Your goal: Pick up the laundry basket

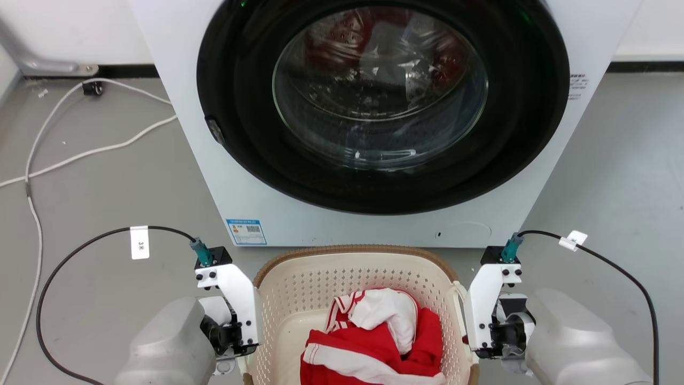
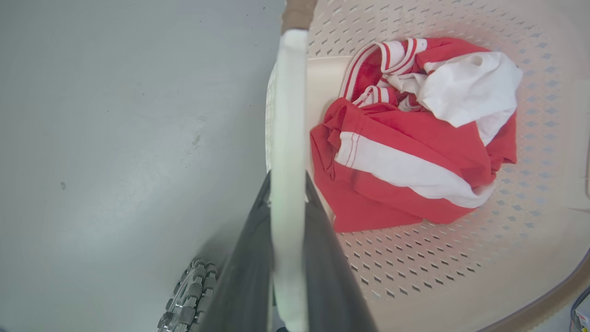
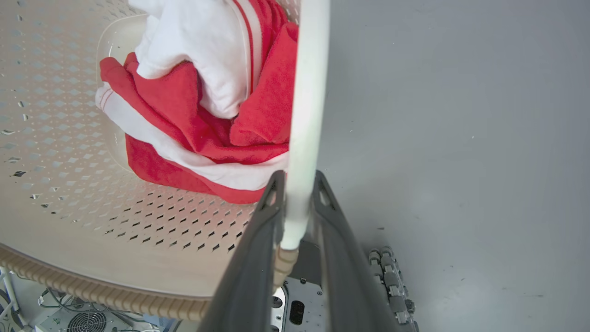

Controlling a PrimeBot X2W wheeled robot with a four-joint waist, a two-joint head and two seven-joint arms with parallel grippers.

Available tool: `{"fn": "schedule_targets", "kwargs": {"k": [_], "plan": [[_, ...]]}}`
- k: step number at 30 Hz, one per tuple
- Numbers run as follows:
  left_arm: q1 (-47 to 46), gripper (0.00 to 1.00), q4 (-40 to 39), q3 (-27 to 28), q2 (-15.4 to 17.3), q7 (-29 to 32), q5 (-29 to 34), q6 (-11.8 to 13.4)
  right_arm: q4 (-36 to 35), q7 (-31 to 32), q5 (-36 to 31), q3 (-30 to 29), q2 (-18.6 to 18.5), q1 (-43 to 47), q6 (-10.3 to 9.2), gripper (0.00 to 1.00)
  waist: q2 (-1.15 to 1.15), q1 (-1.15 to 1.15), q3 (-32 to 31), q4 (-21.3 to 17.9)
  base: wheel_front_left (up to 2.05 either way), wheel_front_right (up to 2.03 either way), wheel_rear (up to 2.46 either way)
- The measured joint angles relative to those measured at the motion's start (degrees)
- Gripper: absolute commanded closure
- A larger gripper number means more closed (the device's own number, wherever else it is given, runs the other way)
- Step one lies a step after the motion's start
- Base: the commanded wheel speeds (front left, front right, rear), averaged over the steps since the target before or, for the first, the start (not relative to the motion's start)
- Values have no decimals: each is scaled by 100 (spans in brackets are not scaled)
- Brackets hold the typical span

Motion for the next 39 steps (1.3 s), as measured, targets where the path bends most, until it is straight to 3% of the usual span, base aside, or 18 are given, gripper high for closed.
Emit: {"fn": "schedule_targets", "kwargs": {"k": [12, 39], "plan": [[137, 100, 57, -70, -23, 249, -146, 0, 30, 535, 73, -250, -3, 230, 0, 100, 0, 0, -354, -35, 0, 0, 0], [238, 100, 67, -210, -79, 120, -285, 0, 32, 505, -405, -737, -3, 307, 0, 100, 0, 1, -368, -31, 0, 0, 0]]}}
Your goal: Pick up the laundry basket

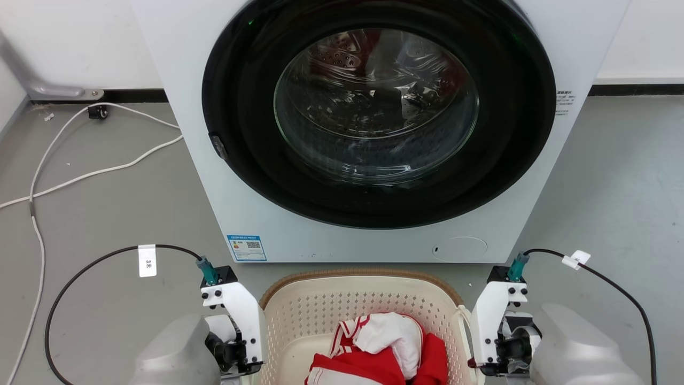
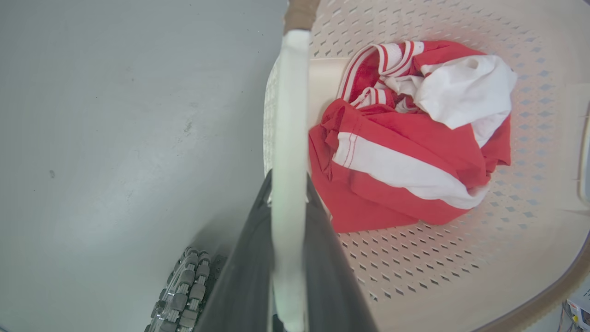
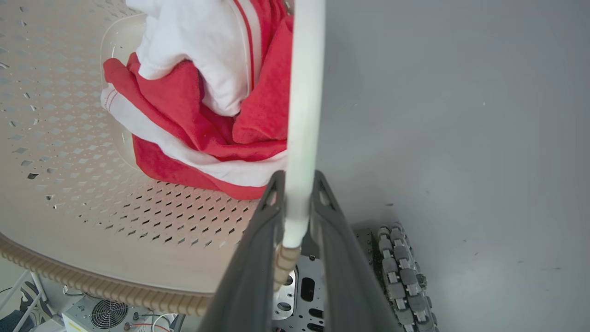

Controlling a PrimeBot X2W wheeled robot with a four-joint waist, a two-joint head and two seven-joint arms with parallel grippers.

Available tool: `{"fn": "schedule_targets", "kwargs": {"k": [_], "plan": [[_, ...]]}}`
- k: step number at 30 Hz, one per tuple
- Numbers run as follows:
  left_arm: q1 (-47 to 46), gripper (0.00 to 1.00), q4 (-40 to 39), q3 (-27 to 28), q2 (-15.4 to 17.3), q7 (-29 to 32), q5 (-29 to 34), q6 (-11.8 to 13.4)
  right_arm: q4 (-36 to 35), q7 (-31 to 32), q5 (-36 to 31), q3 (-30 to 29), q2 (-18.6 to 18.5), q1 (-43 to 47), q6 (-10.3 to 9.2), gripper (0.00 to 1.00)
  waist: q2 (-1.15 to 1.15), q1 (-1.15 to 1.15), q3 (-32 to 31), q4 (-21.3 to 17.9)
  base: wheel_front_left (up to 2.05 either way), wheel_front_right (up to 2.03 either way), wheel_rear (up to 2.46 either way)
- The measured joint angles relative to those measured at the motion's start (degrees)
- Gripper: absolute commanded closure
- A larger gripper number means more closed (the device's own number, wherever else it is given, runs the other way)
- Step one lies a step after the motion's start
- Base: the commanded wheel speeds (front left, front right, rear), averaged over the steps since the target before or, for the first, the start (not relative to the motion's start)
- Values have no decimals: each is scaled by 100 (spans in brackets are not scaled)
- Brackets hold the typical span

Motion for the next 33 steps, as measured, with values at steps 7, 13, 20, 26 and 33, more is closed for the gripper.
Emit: {"fn": "schedule_targets", "kwargs": {"k": [7, 13, 20, 26, 33], "plan": [[0, 100, 5, -25, -3, -14, -56, 0, 0, -70, -16, 14, 0, -5, 0, 100, 0, 0, 15, 3, 0, 0, 0], [3, 100, 5, -41, -1, -11, -113, 0, 0, -68, -11, 41, -2, -7, 0, 100, 0, 0, 7, -5, 0, 0, 0], [24, 100, 5, -70, 1, -18, -159, 0, 0, -91, -15, 20, -4, -15, 0, 100, 0, 0, -2, -9, 0, 0, 0], [24, 100, 8, -96, 1, -34, -186, 0, 0, -94, -31, 20, -4, -18, 0, 100, 0, 0, 4, -17, 0, 0, 0], [36, 100, 18, -116, 11, -33, -232, 0, 0, -47, 13, 18, -3, -17, 0, 100, 0, 0, 6, -25, 0, 0, 0]]}}
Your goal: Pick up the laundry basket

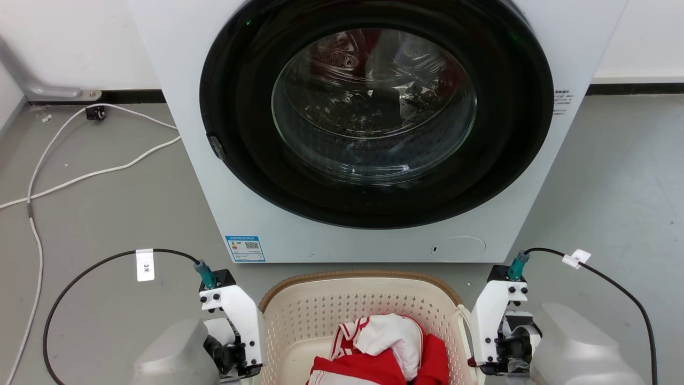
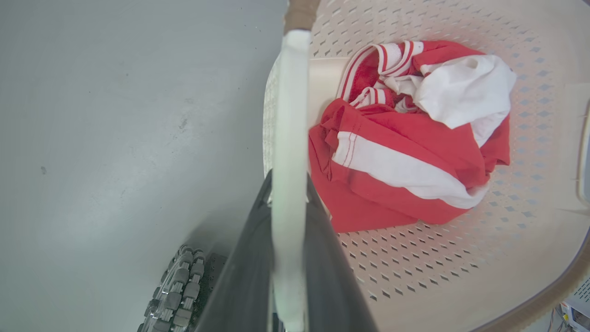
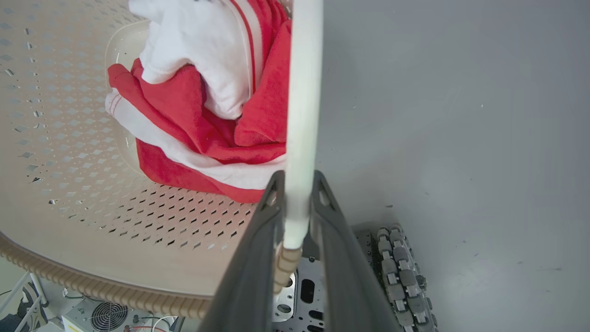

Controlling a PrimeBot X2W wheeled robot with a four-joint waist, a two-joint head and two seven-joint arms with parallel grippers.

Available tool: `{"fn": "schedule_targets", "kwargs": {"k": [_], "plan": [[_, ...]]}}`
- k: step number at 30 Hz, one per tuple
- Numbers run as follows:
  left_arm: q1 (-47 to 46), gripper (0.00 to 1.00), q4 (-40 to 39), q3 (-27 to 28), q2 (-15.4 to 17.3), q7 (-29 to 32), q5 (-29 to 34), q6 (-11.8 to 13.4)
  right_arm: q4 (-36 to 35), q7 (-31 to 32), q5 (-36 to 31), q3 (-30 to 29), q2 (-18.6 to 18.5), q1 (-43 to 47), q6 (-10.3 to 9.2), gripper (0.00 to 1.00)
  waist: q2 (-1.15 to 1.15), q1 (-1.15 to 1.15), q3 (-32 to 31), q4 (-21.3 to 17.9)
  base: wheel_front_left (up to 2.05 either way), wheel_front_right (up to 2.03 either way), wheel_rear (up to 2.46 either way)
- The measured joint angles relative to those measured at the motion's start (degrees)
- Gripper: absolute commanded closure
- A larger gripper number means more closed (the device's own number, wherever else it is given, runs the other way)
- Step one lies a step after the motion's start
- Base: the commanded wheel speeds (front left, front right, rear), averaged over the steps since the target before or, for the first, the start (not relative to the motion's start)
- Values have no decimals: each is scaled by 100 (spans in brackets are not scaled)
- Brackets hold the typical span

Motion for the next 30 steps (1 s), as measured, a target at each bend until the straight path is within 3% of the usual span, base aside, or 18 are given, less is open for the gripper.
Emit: {"fn": "schedule_targets", "kwargs": {"k": [30], "plan": [[28, 100, 35, -85, 12, -158, -129, -1, -1, 358, -70, -118, 8, -30, 0, 100, 0, 0, 20, -76, 0, 0, 0]]}}
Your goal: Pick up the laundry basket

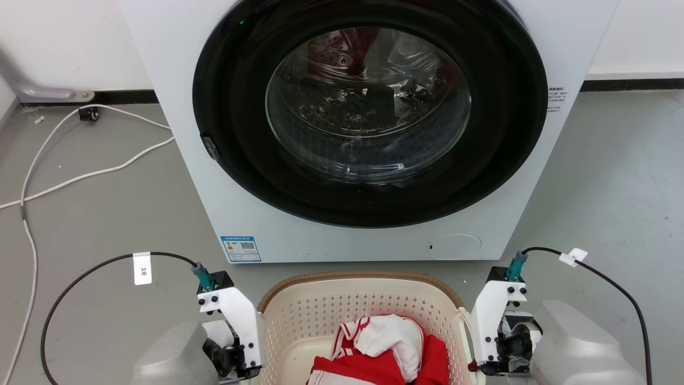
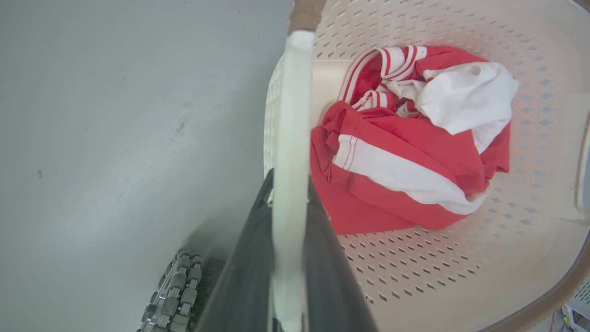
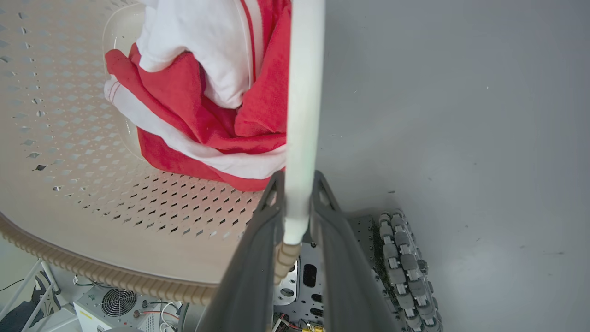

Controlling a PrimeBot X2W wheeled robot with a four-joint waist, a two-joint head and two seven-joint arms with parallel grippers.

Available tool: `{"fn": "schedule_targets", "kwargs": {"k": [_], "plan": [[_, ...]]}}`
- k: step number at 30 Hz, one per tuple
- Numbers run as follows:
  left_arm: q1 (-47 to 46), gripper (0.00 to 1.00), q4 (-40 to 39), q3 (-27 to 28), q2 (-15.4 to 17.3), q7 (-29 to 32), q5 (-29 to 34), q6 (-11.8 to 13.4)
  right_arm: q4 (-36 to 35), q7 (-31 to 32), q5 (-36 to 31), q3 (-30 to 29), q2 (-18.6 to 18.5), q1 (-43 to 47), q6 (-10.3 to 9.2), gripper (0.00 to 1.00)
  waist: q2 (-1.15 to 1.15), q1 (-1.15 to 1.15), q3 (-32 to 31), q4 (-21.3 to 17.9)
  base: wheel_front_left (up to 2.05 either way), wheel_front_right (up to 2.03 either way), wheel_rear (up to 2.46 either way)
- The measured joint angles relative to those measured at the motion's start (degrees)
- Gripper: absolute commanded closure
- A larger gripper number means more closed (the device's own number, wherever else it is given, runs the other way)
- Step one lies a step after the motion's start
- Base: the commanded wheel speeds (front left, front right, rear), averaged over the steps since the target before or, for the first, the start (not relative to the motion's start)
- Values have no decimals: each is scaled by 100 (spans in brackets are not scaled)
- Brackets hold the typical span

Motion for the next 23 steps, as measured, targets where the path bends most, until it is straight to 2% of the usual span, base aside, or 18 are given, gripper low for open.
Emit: {"fn": "schedule_targets", "kwargs": {"k": [23], "plan": [[14, 100, 33, -57, -10, -49, -94, 0, 0, 58, -30, -79, 0, 0, 0, 100, 0, 0, 9, -17, 0, 0, 0]]}}
